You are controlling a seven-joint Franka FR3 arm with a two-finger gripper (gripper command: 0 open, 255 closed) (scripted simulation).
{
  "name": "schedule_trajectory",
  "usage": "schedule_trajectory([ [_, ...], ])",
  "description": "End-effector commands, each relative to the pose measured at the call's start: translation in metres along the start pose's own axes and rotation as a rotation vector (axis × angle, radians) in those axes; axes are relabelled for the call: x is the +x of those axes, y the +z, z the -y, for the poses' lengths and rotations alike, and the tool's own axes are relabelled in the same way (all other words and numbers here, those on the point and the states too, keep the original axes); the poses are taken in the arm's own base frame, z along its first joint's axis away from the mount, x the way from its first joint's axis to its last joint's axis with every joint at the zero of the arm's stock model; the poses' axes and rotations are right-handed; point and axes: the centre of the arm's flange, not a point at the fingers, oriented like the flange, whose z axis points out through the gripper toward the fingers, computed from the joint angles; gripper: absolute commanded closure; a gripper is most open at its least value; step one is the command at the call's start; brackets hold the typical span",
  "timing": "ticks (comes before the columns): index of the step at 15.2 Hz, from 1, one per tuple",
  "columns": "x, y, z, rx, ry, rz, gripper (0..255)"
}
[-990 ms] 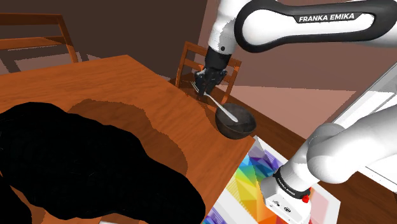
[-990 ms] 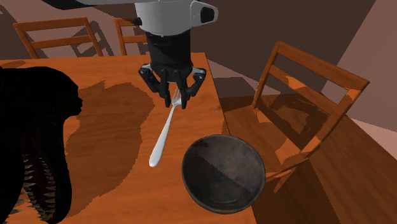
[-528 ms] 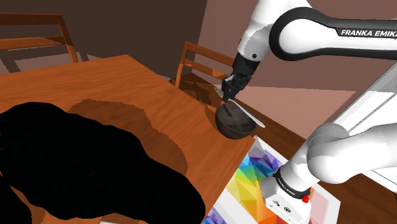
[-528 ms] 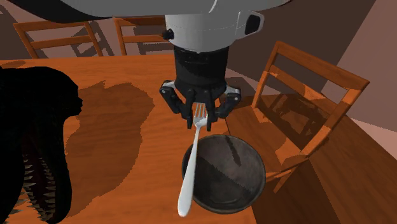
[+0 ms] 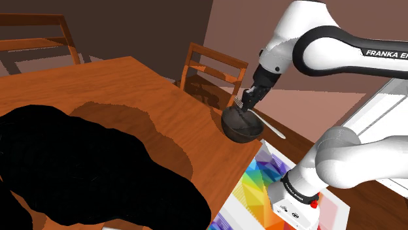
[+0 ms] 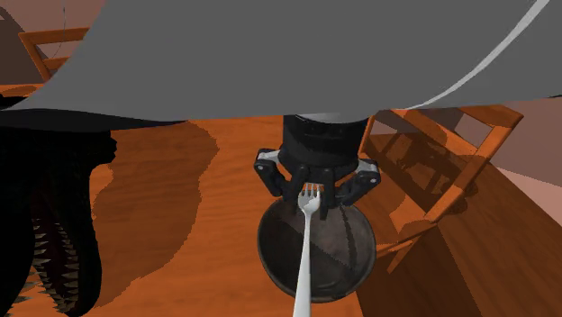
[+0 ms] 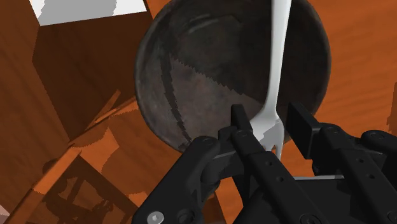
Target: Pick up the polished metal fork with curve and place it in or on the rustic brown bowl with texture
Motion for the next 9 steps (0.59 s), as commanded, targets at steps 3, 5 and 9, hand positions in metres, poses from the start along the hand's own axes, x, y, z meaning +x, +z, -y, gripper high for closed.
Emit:
schedule_trajectory([
  [3,-0.002,0.021,-0.001,0.000,0.000,0.000,255],
  [5,-0.003,0.032,-0.001,0.000,0.000,0.000,255],
  [9,-0.004,0.053,-0.001,0.000,0.000,0.000,255],
])
